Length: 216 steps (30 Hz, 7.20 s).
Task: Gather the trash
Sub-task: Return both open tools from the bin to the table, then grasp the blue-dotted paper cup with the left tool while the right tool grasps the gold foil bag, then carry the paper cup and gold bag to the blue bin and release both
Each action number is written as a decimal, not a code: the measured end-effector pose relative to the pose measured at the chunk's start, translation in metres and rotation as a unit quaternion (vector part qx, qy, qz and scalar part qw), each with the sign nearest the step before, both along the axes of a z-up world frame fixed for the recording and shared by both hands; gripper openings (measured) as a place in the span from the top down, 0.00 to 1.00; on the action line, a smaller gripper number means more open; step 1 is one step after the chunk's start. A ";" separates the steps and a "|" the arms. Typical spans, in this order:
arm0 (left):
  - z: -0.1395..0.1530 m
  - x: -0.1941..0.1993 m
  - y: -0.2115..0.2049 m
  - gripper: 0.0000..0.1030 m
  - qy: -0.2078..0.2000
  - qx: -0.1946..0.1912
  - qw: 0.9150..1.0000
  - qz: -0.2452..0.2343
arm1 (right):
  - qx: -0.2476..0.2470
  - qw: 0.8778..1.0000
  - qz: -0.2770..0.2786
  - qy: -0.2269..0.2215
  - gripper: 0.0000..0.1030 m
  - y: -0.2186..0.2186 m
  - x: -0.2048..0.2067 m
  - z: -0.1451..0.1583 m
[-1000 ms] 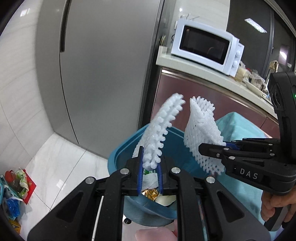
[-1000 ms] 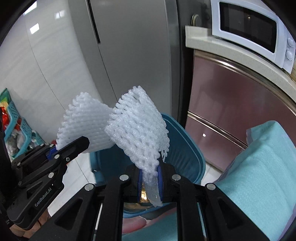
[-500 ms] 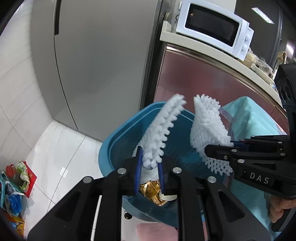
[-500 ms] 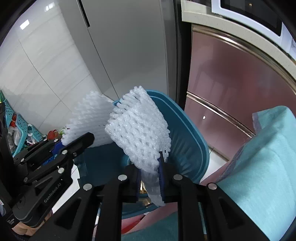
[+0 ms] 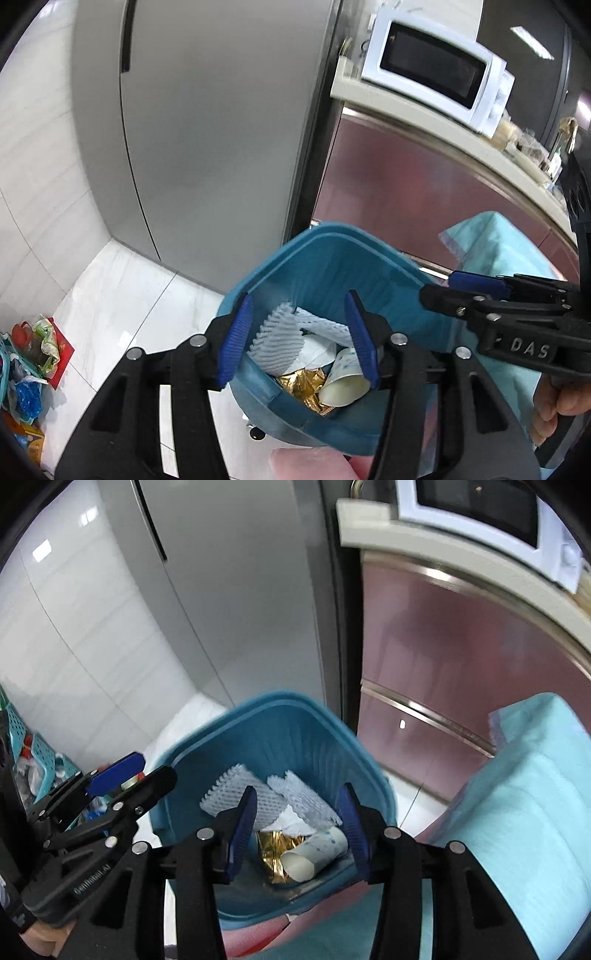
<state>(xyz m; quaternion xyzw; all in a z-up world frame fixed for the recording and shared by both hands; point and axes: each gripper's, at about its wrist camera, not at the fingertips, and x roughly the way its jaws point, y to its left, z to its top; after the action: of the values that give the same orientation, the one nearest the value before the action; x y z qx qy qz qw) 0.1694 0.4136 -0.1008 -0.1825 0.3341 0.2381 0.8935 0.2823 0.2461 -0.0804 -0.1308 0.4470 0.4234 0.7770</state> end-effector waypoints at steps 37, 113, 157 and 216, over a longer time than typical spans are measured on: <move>0.093 -0.082 -0.401 0.05 -0.177 0.134 0.946 -0.237 | 0.120 0.868 -0.352 -0.329 0.06 -0.468 -0.222 0.105; 0.009 0.062 -0.508 0.26 0.020 0.037 0.928 -0.370 | 0.071 0.943 -0.314 -0.086 0.06 -0.525 -0.062 0.008; 0.050 0.020 -0.429 0.25 -0.039 0.059 0.952 -0.299 | 0.054 0.952 -0.293 -0.065 0.78 -0.495 -0.069 0.022; -0.022 0.008 -0.023 0.15 0.045 0.041 0.996 -0.067 | -0.030 0.997 0.059 0.031 0.55 0.015 0.005 -0.009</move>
<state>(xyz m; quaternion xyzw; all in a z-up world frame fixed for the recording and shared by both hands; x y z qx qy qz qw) 0.1778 0.3904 -0.1231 -0.1119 0.3753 0.1993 0.8983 0.2877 0.2610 -0.0892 -0.1672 0.4750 0.4588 0.7320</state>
